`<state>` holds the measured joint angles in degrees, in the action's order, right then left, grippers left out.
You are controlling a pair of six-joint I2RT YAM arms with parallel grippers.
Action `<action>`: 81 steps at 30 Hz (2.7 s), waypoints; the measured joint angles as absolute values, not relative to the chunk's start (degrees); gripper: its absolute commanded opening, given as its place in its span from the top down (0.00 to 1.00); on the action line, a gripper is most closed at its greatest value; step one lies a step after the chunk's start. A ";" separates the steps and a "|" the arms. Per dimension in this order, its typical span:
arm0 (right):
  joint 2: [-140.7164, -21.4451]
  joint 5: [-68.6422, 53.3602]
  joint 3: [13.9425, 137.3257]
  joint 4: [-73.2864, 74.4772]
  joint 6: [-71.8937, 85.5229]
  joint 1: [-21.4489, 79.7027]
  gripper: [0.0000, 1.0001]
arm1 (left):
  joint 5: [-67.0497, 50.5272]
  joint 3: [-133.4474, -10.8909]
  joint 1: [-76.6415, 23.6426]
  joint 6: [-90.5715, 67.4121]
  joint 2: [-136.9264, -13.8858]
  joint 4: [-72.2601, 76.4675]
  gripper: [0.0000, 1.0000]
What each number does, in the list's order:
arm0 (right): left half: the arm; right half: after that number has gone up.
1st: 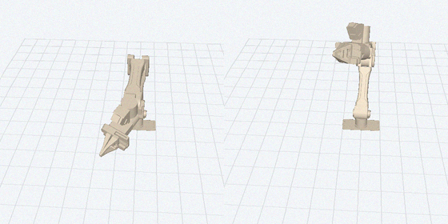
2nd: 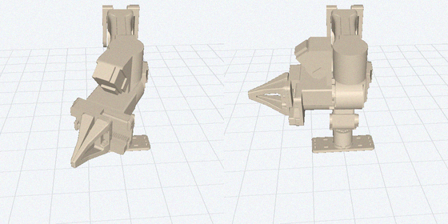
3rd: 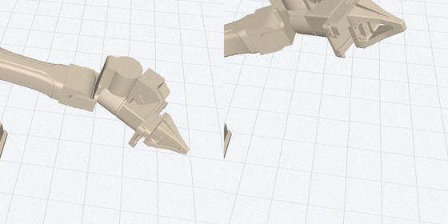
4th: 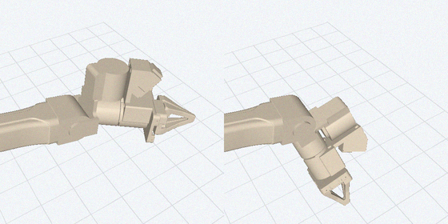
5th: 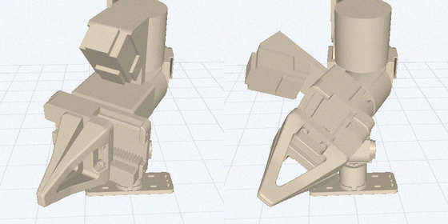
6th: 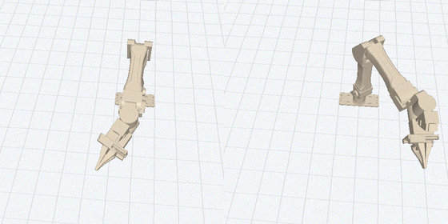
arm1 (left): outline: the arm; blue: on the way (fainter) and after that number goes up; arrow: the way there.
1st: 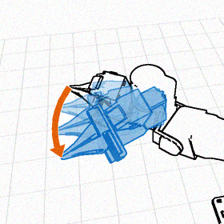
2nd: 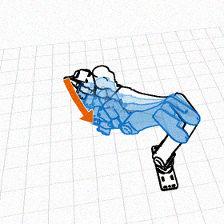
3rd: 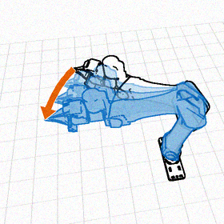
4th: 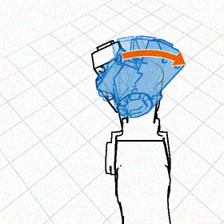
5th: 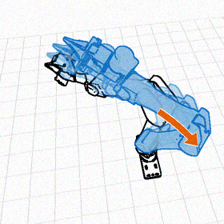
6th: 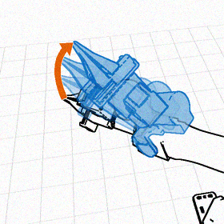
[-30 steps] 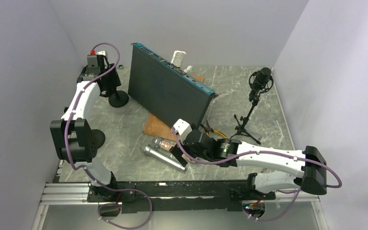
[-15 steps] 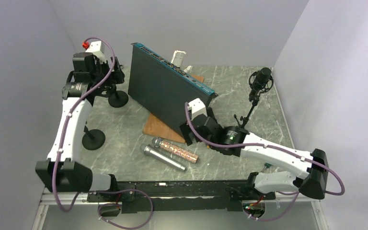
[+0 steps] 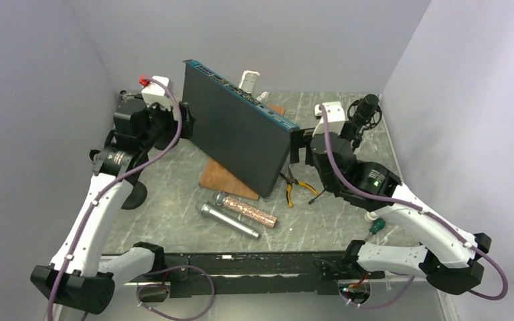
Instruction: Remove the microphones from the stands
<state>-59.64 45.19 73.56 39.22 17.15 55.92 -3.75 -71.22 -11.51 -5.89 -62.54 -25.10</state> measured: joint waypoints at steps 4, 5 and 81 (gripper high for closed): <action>-60.10 49.52 78.78 42.13 16.75 53.91 0.00 | -1.91 -69.60 -19.44 -2.24 -58.72 -22.55 0.05; -60.14 50.72 79.85 43.07 16.97 53.30 0.00 | -1.50 -69.34 -20.93 -1.45 -58.06 -22.06 0.05; -49.23 1.96 23.51 -25.06 -0.75 11.53 1.00 | 19.86 -57.49 -47.70 12.84 -51.72 -10.96 0.05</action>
<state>-49.23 1.96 23.51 -25.06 -0.75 11.53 19.86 -57.49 -47.70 12.84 -51.72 -10.96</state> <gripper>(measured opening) 0.152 0.957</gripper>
